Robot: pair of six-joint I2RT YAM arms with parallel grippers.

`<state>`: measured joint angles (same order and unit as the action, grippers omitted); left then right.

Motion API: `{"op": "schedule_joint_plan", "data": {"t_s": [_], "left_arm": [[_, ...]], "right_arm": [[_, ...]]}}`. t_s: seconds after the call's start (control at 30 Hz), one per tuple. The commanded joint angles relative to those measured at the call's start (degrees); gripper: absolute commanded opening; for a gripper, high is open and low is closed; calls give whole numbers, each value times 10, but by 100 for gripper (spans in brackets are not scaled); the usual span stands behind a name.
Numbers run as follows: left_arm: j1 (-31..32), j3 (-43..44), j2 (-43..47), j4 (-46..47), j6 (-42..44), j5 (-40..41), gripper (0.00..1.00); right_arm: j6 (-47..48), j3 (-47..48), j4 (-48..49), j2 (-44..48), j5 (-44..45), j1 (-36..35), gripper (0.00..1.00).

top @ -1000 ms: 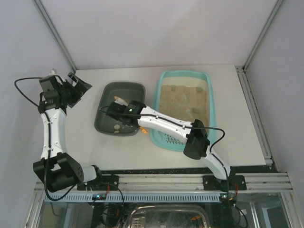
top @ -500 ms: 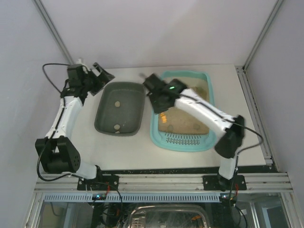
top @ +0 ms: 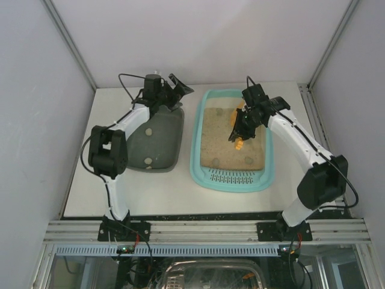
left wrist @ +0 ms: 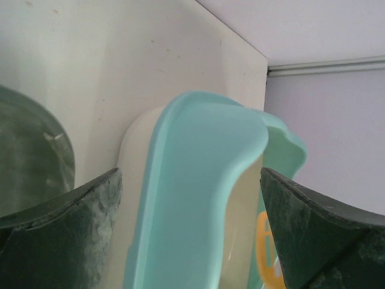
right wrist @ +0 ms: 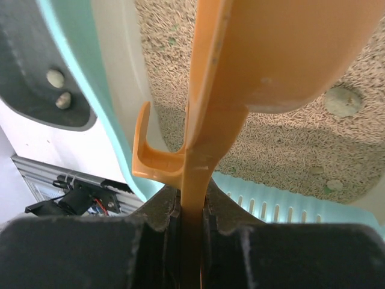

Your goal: Clean the litter box

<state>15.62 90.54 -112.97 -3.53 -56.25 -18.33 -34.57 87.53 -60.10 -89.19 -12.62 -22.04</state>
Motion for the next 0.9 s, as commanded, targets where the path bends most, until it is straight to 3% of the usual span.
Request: {"op": "schedule_joint_plan", "data": {"t_s": [0.0, 0.3, 0.87], "left_arm": [[25, 80, -38, 67, -25, 11, 100], [55, 88, -81, 118, -33, 23, 100], [59, 14, -69, 142, -65, -2, 100]], "right_arm": [[-12, 0, 15, -35, -27, -1, 0], [-40, 0, 81, -120, 47, 1, 0], [-27, -27, 269, -257, -56, 31, 0]]}}
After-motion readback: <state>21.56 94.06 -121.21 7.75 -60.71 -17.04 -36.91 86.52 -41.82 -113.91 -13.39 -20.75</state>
